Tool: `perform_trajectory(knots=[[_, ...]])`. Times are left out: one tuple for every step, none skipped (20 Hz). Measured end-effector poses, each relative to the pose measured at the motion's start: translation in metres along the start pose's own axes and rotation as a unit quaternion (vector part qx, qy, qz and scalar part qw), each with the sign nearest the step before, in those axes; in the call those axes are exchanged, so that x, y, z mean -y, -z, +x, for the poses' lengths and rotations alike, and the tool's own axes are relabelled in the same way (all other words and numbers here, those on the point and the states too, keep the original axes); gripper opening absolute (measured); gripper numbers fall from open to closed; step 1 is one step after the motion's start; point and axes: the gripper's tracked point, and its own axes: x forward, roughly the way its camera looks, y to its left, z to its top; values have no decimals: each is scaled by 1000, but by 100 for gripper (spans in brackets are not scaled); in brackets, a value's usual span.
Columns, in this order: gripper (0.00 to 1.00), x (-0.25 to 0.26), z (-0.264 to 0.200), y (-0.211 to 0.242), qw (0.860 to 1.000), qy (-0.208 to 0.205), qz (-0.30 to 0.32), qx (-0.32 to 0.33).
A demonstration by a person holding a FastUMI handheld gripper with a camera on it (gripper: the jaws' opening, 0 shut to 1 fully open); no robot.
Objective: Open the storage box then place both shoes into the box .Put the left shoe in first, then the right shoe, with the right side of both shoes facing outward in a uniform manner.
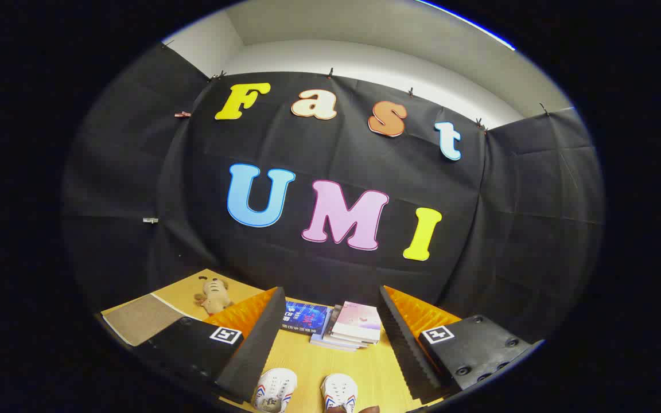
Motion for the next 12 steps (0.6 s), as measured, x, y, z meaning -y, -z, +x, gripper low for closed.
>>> perform_trajectory(knots=[[97,1,-1,0,1000,1,-1,0],[97,2,-2,0,1000,1,-1,0],[97,2,-2,2,1000,1,-1,-2],[97,2,-4,2,1000,1,-1,-3],[97,2,-5,2,1000,1,0,-3],[97,3,-6,2,1000,2,1,-4],[97,4,-6,2,1000,2,1,-5],[97,4,-6,3,1000,2,2,-5],[97,5,-6,4,1000,2,2,-7],[97,4,-6,4,1000,1,2,-8],[97,3,-6,5,1000,0,3,-10],[97,2,-7,5,1000,-2,3,-11]])
